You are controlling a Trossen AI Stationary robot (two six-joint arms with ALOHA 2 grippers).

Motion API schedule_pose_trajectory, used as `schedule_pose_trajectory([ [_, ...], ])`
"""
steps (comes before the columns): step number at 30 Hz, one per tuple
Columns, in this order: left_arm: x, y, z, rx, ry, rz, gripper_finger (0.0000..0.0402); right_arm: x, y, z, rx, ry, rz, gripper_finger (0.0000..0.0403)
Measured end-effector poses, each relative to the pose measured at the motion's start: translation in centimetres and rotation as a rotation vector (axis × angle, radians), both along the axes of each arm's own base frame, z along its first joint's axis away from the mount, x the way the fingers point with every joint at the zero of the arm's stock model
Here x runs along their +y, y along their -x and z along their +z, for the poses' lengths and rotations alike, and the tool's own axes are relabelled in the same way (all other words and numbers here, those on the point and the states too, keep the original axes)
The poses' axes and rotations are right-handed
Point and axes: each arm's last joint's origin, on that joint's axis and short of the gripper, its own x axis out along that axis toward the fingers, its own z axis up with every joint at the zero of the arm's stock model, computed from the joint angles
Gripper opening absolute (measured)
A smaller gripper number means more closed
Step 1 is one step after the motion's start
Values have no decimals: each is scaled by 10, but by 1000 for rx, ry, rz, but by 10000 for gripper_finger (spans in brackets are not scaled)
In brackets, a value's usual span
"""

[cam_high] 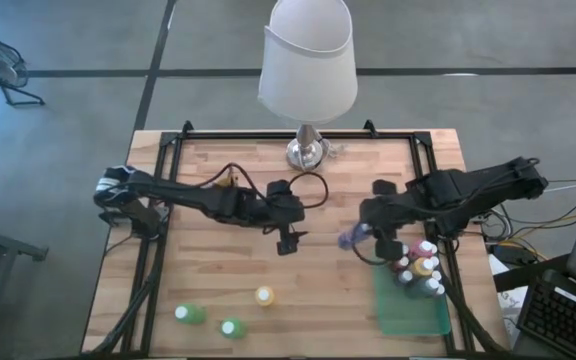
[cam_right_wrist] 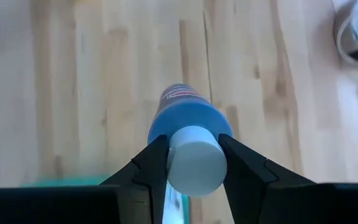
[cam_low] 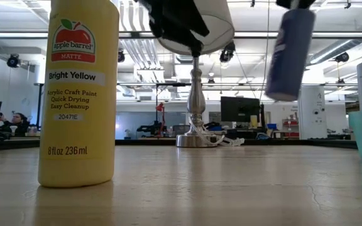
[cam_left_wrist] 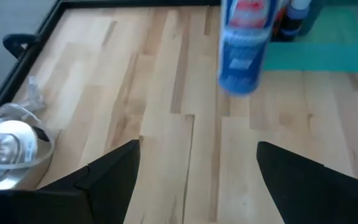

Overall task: Pick & Place Paint Supplies
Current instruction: Put the blue paint bottle into the green bin

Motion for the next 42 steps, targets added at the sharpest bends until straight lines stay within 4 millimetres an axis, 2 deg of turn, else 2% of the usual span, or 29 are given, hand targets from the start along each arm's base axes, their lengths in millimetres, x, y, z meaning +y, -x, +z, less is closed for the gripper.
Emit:
schedule_pose_trajectory([
  [6,2,3,-22,-14,-3,3,326,13,12,16,23,-72,-28,114],
  [10,2,3,-25,-10,-4,3,328,26,16,19,25,-138,-29,114],
  [22,2,3,-22,-29,9,10,328,65,36,9,109,-210,-75,114],
  [31,2,5,-30,-7,6,10,328,64,50,5,212,-144,-127,114],
  [42,2,7,-36,7,15,17,328,63,51,4,227,-125,-134,114],
])
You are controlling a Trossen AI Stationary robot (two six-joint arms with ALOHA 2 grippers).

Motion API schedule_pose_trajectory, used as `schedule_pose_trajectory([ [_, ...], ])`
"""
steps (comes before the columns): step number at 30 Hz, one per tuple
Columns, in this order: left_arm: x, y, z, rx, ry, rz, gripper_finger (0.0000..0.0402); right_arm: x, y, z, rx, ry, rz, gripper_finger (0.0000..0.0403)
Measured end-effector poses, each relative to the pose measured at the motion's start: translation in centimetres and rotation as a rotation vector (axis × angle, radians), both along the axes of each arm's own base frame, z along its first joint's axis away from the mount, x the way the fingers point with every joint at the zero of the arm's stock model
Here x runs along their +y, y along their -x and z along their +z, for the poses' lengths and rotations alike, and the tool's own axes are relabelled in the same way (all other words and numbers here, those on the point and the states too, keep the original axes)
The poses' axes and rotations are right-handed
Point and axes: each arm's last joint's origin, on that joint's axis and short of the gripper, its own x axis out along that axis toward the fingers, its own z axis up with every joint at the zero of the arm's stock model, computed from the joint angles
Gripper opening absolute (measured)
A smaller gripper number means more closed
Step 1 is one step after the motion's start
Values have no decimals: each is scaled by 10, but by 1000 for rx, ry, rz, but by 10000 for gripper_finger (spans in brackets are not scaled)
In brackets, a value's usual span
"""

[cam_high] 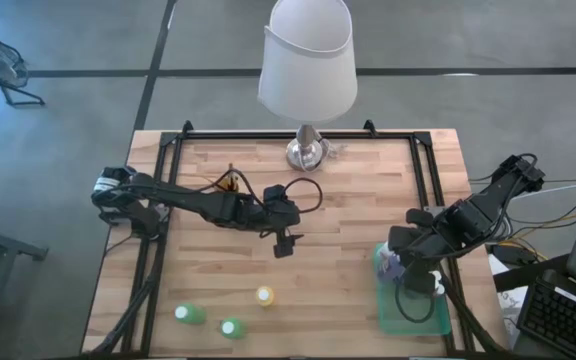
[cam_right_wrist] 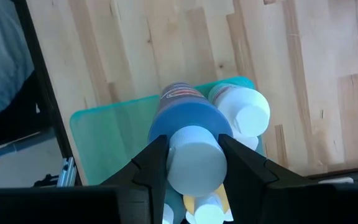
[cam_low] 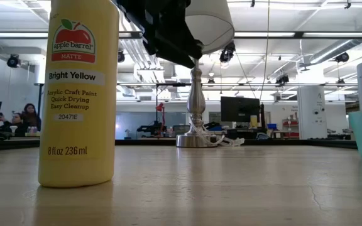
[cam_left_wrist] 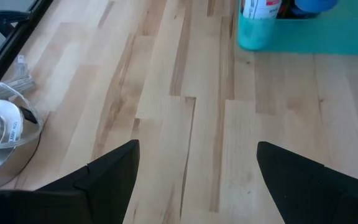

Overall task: Pick & Place Paint Supplies
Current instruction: Put the blue paint bottle into the green bin

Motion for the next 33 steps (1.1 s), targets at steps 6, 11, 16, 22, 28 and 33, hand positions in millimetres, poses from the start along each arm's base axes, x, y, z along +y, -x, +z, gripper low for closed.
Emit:
schedule_pose_trajectory([
  [6,0,-1,0,-8,11,8,328,0,0,-2,6,5,-10,114],
  [11,0,-1,0,-11,13,9,328,0,0,-10,31,21,-10,114],
  [16,0,-1,1,-16,15,10,328,0,1,-20,68,40,-9,114],
  [22,0,-1,1,-17,15,10,328,0,1,-30,90,55,-9,114],
  [28,0,-1,1,-18,15,10,328,2,-2,-40,82,52,-4,118],
  [33,0,-1,1,-20,22,16,328,2,-4,-46,67,61,-5,114],
])
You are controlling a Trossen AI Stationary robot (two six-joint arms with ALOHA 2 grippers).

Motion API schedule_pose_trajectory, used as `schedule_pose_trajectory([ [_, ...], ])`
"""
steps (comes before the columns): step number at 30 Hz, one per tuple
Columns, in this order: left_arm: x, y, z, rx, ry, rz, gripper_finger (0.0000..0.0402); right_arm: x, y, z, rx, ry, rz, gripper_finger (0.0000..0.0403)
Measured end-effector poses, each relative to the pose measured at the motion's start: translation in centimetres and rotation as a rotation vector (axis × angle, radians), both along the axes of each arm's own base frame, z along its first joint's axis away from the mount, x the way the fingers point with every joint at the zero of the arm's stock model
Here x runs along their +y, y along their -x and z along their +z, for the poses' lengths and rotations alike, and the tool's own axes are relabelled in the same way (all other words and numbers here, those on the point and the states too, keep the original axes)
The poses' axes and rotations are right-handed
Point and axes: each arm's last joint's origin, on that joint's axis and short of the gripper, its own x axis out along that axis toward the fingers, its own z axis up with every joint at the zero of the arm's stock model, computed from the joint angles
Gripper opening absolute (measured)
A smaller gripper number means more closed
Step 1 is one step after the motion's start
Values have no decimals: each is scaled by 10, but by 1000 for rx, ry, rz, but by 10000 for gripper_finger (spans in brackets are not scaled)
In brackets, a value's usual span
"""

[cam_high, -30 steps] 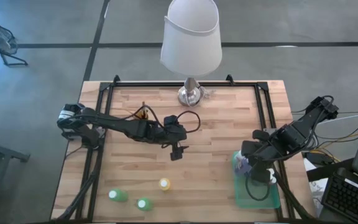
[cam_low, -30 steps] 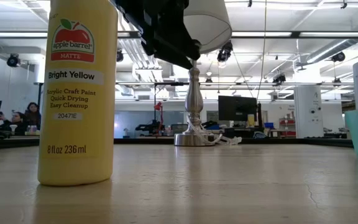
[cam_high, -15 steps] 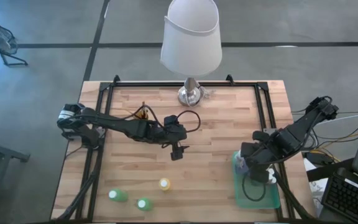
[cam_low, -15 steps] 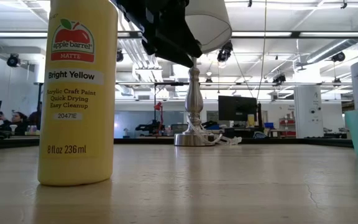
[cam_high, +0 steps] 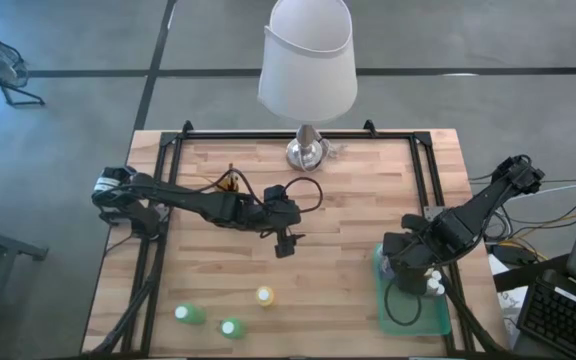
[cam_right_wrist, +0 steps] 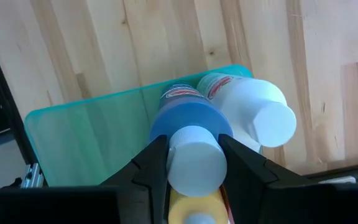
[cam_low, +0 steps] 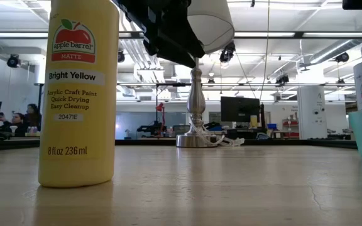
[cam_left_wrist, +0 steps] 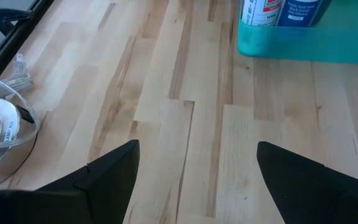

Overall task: Pick & Place Paint Supplies
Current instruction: Put the blue paint bottle into the green bin

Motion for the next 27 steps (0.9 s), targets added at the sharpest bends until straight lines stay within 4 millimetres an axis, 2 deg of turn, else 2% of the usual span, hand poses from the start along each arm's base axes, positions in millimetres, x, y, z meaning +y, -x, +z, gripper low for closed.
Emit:
schedule_pose_trajectory([
  [15,0,0,0,-1,5,3,328,0,-1,-33,25,20,-3,114],
  [22,0,0,0,-3,7,5,328,0,0,-39,16,25,-3,136],
  [27,0,0,0,-6,8,6,328,1,-2,-35,-4,19,12,157],
])
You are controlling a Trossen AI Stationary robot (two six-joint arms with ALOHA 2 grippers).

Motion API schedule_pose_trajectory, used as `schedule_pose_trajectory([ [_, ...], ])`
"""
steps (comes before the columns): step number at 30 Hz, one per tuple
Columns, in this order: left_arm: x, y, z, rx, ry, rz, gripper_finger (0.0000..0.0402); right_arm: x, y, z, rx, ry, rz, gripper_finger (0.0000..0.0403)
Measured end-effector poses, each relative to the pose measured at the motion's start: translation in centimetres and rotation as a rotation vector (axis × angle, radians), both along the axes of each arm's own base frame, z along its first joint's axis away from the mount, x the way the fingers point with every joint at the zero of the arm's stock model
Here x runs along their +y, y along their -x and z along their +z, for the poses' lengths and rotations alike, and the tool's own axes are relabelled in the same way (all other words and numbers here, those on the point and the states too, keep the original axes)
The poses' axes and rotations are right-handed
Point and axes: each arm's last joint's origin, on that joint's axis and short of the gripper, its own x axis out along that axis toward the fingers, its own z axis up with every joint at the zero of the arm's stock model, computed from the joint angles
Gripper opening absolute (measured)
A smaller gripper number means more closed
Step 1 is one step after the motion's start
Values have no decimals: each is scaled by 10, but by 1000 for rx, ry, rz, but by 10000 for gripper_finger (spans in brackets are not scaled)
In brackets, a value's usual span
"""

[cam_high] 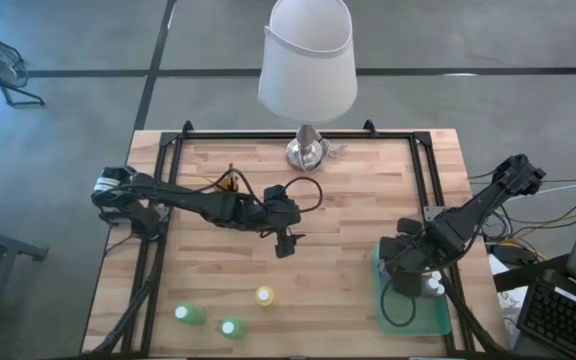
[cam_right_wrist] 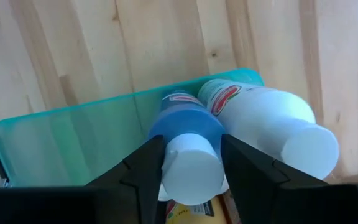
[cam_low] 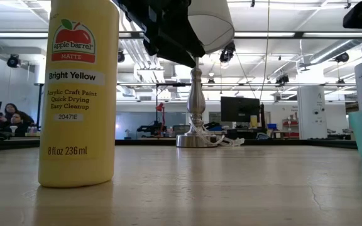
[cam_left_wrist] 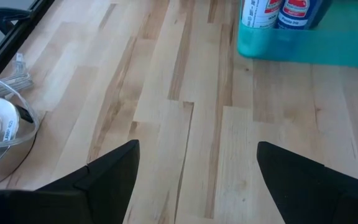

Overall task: Pick & Place Paint Supplies
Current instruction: Put the blue paint bottle into the green bin

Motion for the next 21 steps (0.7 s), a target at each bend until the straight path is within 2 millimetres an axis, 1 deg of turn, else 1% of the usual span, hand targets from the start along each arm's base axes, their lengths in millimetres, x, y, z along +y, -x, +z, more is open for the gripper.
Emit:
schedule_pose_trajectory([
  [4,0,0,0,-1,0,1,328,0,-1,5,-24,9,6,174],
  [13,0,0,0,-1,0,0,328,0,-1,8,-23,9,11,215],
  [17,0,0,0,0,0,0,328,0,-1,9,-22,5,24,226],
  [21,0,0,0,0,0,0,328,0,0,17,-23,3,26,232],
])
